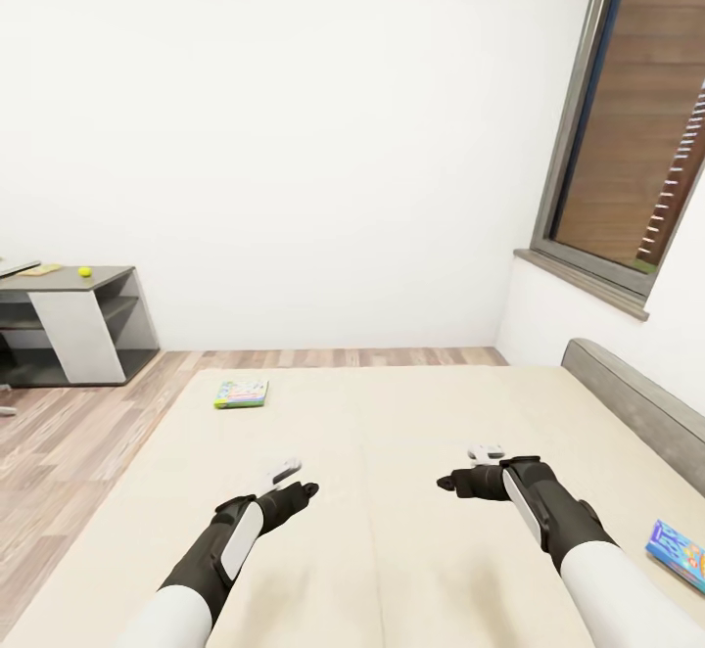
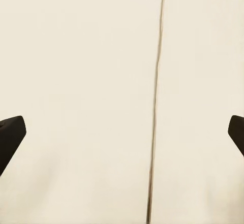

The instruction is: Put all the toys in the child's room - the three board games (two on the bed and one on the table), the two jigsaw puzzles on the table, and the tennis ball on the table - inside the toy box on the table in the child's room.

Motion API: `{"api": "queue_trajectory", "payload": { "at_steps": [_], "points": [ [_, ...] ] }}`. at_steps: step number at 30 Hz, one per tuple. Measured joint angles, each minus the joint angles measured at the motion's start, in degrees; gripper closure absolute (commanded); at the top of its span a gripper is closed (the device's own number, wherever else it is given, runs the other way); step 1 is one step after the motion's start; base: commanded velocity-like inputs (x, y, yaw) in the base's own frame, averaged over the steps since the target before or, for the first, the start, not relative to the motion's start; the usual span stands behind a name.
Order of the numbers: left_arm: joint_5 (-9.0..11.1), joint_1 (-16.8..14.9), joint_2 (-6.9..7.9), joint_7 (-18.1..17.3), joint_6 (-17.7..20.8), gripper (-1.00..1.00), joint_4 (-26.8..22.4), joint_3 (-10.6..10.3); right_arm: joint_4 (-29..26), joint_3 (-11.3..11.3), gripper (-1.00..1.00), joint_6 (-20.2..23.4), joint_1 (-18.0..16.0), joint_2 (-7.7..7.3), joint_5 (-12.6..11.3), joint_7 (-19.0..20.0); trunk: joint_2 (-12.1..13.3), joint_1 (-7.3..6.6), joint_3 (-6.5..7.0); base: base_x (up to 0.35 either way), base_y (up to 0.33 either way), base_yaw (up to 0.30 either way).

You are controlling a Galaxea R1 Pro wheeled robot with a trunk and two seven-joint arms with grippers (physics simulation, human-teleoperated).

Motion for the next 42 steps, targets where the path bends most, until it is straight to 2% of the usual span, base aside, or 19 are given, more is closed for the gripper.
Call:
{"api": "queue_trajectory", "payload": {
  "at_steps": [20,42],
  "points": [
    [0.0,0.0,-0.03,0.2,0.0,-1.0,0.0,-0.1,-0.1,0.0,-1.0,0.0,0.0,-0.03,0.1,0.0,0.0,0.0,0.0,0.0,-0.025,0.009],
    [0.0,0.0,-0.03,0.3,0.0,-1.0,0.0,-0.1,-0.1,0.0,-1.0,-0.3,0.2,-0.39,0.0,0.1,0.0,0.0,0.0,0.0,-0.248,0.0]
  ]
}}
